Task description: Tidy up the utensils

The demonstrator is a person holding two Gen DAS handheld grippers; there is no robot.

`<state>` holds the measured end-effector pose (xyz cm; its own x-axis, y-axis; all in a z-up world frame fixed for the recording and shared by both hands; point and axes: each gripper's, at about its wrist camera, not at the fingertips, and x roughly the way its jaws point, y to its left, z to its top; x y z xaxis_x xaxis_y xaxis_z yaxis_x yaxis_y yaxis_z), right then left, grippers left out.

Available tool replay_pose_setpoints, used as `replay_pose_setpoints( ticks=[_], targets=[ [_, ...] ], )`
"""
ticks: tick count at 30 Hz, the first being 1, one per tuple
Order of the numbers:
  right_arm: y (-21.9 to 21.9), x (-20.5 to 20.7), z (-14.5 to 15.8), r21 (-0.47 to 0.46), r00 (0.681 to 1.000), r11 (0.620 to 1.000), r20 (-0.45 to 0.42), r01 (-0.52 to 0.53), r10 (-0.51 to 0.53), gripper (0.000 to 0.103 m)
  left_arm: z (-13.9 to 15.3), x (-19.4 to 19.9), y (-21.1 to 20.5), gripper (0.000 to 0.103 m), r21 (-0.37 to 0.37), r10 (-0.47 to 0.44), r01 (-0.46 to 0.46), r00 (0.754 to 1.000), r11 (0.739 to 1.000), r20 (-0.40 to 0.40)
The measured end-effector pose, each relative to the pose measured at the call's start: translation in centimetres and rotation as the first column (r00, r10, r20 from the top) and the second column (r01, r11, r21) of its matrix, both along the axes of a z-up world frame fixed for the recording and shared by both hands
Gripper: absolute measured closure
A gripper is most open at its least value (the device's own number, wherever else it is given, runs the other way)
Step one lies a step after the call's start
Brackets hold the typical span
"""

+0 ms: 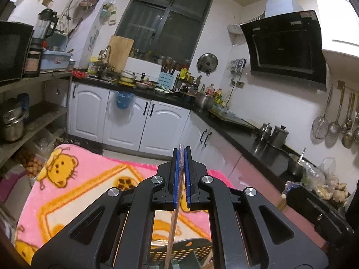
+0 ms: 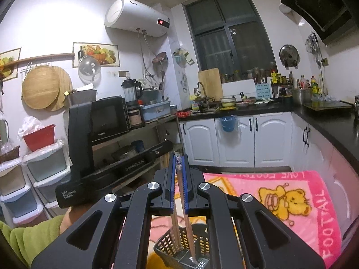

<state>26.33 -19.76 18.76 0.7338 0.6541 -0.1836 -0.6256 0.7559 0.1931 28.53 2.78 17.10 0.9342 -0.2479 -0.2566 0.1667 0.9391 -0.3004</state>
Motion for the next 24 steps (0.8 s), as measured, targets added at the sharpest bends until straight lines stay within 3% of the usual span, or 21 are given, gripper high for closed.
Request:
replay_pose_setpoints(
  ticks=[17, 20, 23, 24],
  targets=[
    [1.4, 1.3, -5.0, -0.052, 0.995, 0.998, -0.093, 0.021, -0.026, 0.096, -5.7, 0.3, 1.0, 0.099, 0.015, -0.024, 0.025, 0.995, 1.0, -0.1],
    [1.2, 1.4, -5.6, -0.054, 0.994, 0.998, -0.108, 0.028, -0.034, 0.095, -6.4, -0.2, 1.3, 0.087, 0.002, -0.034, 0.035, 0.992, 0.999, -0.119],
    [0.5, 1.3, -6.2, -0.04, 0.991, 0.998, -0.124, 0.048, -0.053, 0.076, -6.6, -0.9, 1.6, 0.075, 0.001, -0.035, 0.035, 0.992, 0.999, -0.123],
    [0.3, 1.2, -6.3, -0.041, 0.99, 0.998, -0.124, 0.055, -0.06, 0.074, -6.7, -1.1, 1.7, 0.071, -0.001, -0.036, 0.036, 0.992, 0.999, -0.124]
  ],
)
